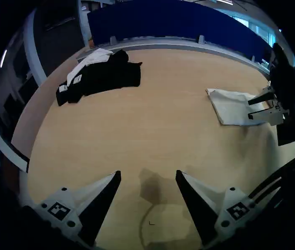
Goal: Fold towel
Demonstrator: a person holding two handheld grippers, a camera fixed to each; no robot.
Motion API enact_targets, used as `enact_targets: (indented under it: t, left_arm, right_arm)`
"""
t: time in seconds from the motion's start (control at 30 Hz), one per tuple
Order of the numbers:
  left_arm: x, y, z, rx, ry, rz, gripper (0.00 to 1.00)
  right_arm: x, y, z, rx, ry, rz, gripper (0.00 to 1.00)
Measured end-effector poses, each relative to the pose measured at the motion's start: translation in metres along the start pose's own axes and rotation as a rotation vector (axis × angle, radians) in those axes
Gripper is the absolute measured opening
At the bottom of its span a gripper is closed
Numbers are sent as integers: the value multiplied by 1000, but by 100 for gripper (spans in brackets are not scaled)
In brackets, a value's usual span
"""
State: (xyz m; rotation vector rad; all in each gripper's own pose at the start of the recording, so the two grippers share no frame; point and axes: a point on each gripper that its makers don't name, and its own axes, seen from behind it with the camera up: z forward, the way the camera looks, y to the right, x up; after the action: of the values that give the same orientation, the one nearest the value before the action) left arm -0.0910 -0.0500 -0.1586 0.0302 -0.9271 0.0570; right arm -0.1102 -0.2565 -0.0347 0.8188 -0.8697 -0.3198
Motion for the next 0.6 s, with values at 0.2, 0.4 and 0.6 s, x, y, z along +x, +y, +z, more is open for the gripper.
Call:
enact_targets:
  t: [0.2, 0.4, 0.6]
  left_arm:
    - [2, 1, -2, -3, 4, 4, 98]
    - [3, 0, -5, -3, 4, 1, 97]
    - [3, 0, -6, -2, 5, -3, 98]
  right_arm:
    - [4, 5, 1, -7, 4, 2, 100]
    - [14, 18, 1, -24, 12, -7, 100]
    - [23, 32, 5, -40, 11, -12, 100]
